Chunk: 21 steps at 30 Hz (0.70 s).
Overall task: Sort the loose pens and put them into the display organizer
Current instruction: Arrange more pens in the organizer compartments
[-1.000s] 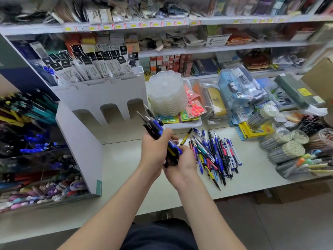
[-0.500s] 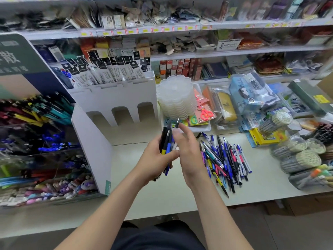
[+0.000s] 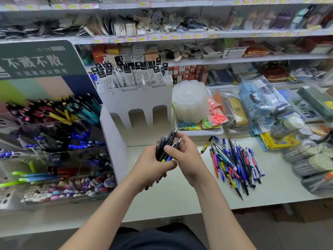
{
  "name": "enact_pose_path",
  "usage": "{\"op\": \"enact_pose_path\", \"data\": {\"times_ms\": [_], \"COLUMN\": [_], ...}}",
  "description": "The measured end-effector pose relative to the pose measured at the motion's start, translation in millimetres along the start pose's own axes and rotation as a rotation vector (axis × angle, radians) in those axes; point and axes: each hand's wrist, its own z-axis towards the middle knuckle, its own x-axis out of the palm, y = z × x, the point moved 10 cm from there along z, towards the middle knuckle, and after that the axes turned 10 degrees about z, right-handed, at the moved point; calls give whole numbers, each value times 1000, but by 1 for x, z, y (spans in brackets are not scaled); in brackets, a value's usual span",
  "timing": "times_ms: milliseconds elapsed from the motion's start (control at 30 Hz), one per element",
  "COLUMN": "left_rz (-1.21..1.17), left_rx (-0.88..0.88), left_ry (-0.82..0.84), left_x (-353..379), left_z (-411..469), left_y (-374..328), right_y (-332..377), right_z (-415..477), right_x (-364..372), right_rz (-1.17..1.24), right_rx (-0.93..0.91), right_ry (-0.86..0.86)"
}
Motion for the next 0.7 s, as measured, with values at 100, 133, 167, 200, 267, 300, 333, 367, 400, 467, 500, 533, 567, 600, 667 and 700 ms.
{"op": "enact_pose_path", "data": {"times_ms": [100, 133, 167, 200, 267, 300, 333, 367, 400, 467, 500, 533, 567, 600, 667, 700], "left_rz": [74, 79, 81, 79, 82, 91, 100, 105, 101, 81, 85, 112, 153, 192, 225, 236], "left_rx": [12, 15, 16, 16, 18, 23, 28, 31, 34, 50, 61, 71, 81, 88, 99, 101], "left_ry": [18, 31, 52, 77, 120, 131, 138, 136, 126, 83, 58, 33, 9, -14, -34, -28], "left_x": [-20, -29, -37, -46, -67, -79, -90, -100, -111, -133, -143, -152, -161, -169, -180, -183], "left_z": [-12, -16, -21, -27, -40, -46, -52, -57, -61, -68, -71, -73, -77, -81, -89, -94], "left_y": [12, 16, 21, 26, 37, 42, 47, 54, 61, 74, 79, 84, 89, 94, 104, 109], "right_y": [-3, -4, -6, -7, -10, -12, -14, -15, -16, -22, -26, -30, -32, -34, -35, -34], "right_z": [1, 1, 1, 1, -1, -2, -3, -3, -4, -6, -8, -10, -13, -17, -25, -28], "right_x": [21, 29, 36, 44, 63, 73, 83, 93, 104, 126, 135, 143, 150, 155, 161, 163], "right_rz": [115, 131, 135, 117, 65, 38, 12, -13, -36, -82, -118, -166, -219, -270, -342, -343], "right_rx": [-19, -25, -31, -39, -28, -14, -8, -13, -24, -43, -51, -62, -78, -100, -164, -198], "right_ry": [-49, -76, -101, -117, -120, -114, -109, -108, -108, -125, -152, -193, -243, -302, -442, -511]}}
